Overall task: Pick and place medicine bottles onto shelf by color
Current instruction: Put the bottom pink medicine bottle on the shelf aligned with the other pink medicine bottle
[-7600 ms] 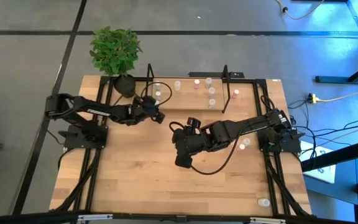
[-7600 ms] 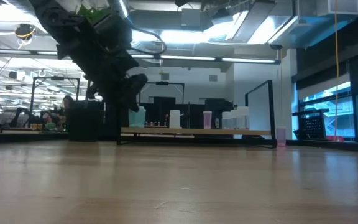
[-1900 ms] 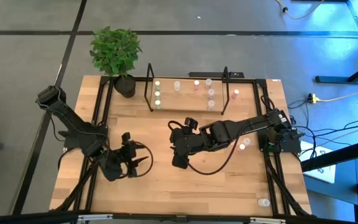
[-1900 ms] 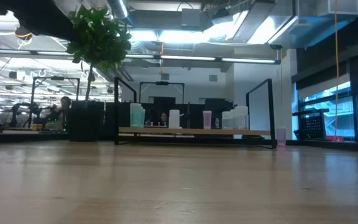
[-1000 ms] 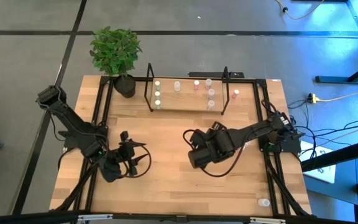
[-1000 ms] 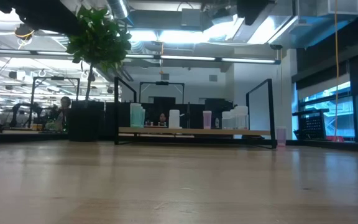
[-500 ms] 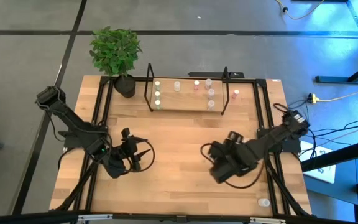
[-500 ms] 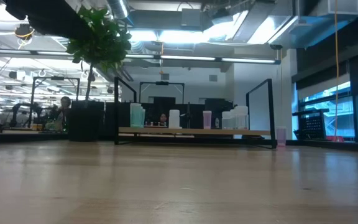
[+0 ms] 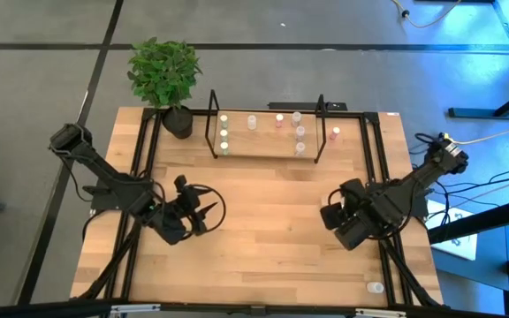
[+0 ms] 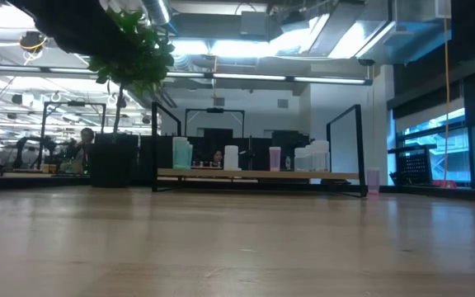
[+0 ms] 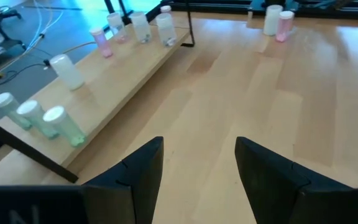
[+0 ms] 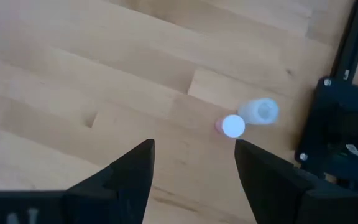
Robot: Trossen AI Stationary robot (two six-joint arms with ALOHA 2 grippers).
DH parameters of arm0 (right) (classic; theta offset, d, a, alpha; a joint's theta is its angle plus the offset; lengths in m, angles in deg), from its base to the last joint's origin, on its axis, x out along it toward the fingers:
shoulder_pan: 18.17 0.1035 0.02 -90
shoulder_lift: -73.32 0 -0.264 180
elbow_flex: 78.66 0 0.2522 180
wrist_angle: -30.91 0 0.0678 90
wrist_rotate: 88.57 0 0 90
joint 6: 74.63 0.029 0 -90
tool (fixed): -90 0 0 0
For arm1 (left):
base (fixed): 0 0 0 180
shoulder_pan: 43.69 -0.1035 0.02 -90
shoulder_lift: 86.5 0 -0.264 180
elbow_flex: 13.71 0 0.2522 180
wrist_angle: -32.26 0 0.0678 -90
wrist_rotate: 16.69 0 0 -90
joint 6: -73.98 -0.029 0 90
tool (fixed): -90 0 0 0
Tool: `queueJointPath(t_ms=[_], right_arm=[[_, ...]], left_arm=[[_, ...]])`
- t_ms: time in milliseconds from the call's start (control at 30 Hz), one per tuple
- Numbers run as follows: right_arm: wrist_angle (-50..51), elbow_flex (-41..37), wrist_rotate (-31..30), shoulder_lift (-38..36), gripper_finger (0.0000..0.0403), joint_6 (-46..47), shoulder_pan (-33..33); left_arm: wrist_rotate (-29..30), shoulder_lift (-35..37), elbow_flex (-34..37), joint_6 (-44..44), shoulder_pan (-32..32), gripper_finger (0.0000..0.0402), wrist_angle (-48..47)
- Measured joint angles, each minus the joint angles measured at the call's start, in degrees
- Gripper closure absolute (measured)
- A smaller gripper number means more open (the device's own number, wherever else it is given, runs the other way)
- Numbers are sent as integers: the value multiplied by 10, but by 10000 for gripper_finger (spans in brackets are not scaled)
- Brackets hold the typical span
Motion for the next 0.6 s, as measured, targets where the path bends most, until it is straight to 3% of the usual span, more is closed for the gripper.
queueJointPath(t_ms=[233, 467, 600], right_arm=[[-12, -3, 3, 10, 178, 13, -6], [1, -3, 71, 41, 178, 141, -22], [-1, -7, 75, 69, 178, 199, -23]], left_arm=[[-9, 0, 0, 0, -22, 208, 0], [-29, 0, 0, -6, -24, 208, -2], [-30, 0, 0, -34, -18, 208, -2]])
